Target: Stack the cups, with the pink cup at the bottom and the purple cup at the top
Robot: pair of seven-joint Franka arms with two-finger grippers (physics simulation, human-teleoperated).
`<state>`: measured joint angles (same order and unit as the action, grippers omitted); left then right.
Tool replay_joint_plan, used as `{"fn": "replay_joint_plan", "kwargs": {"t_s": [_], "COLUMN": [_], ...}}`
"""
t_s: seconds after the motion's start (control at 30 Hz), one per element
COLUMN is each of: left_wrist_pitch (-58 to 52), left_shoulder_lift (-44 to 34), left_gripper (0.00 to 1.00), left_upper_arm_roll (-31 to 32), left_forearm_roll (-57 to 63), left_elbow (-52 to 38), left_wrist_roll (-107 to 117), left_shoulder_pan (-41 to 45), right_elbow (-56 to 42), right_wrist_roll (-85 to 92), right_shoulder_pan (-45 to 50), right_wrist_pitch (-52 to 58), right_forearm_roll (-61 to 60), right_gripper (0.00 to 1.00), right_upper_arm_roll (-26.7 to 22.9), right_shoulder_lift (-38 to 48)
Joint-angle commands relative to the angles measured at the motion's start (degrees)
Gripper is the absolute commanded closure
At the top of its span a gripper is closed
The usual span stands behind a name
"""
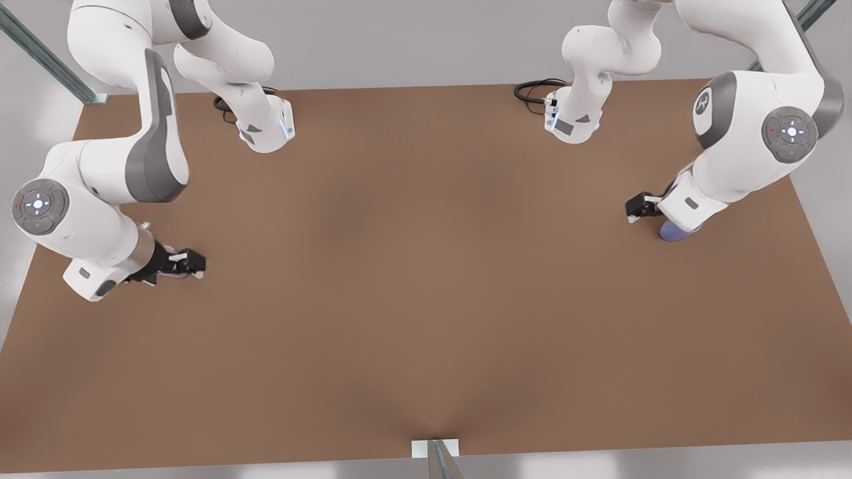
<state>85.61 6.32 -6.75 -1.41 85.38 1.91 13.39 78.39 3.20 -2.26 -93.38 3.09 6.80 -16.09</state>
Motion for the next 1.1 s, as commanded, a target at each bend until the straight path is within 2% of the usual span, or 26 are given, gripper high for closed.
{"fn": "replay_joint_plan", "kwargs": {"t_s": [0.0, 0.23, 0.4, 0.43, 0.47, 0.5, 0.57, 0.67, 0.87, 1.07], "left_wrist_pitch": [-1.8, -2.4, -3.6, -3.6, -3.7, -4.0, -4.5, -4.8, -4.9, -5.5], "left_shoulder_lift": [0.1, 0.1, 0.0, 0.1, 0.1, 0.1, 0.0, 0.0, 0.0, -0.1], "left_gripper": [0.00, 0.00, 0.00, 0.00, 0.00, 0.00, 0.00, 0.00, 0.00, 0.00], "left_upper_arm_roll": [0.0, 0.0, 0.0, 0.0, 0.0, 0.0, 0.0, 0.0, 0.0, 0.0], "left_forearm_roll": [0.0, 0.0, 0.0, 0.1, 0.1, 0.1, 0.1, 0.0, 0.0, 0.1], "left_elbow": [-0.4, -0.5, -0.9, -1.1, -1.1, -1.1, -1.2, -1.2, -1.1, -1.1], "left_wrist_roll": [2.3, 2.3, 2.3, 2.3, 2.3, 2.3, 2.3, 2.3, 2.3, 2.3], "left_shoulder_pan": [0.4, 0.4, 0.4, 0.4, 0.4, 0.4, 0.4, 0.4, 0.4, 0.4], "right_elbow": [-1.0, 0.8, 9.2, 9.3, 9.9, 13.3, 29.0, 33.4, 33.1, 32.5], "right_wrist_roll": [1.4, 4.1, 4.6, 4.5, 4.6, 4.4, 4.4, 4.5, 4.4, 6.6], "right_shoulder_pan": [0.1, -1.4, -9.2, -11.8, -12.0, -12.1, -11.7, -11.7, -14.6, -17.3], "right_wrist_pitch": [-1.2, -0.2, -1.3, -0.7, -0.5, -2.3, -14.8, -15.6, -21.0, -21.0], "right_forearm_roll": [-0.2, 0.6, 0.1, -5.3, -5.6, -5.9, -5.5, -3.6, 2.9, 2.7], "right_gripper": [0.00, 0.00, 0.00, 0.00, 0.00, 0.00, 0.00, 0.00, 0.00, 0.00], "right_upper_arm_roll": [0.1, -1.3, -1.7, -1.7, -1.7, -1.7, -1.7, -1.6, -2.6, -3.4], "right_shoulder_lift": [-0.5, -2.5, 0.1, 0.4, 0.6, 3.4, 12.0, 12.1, 8.5, 6.1]}}
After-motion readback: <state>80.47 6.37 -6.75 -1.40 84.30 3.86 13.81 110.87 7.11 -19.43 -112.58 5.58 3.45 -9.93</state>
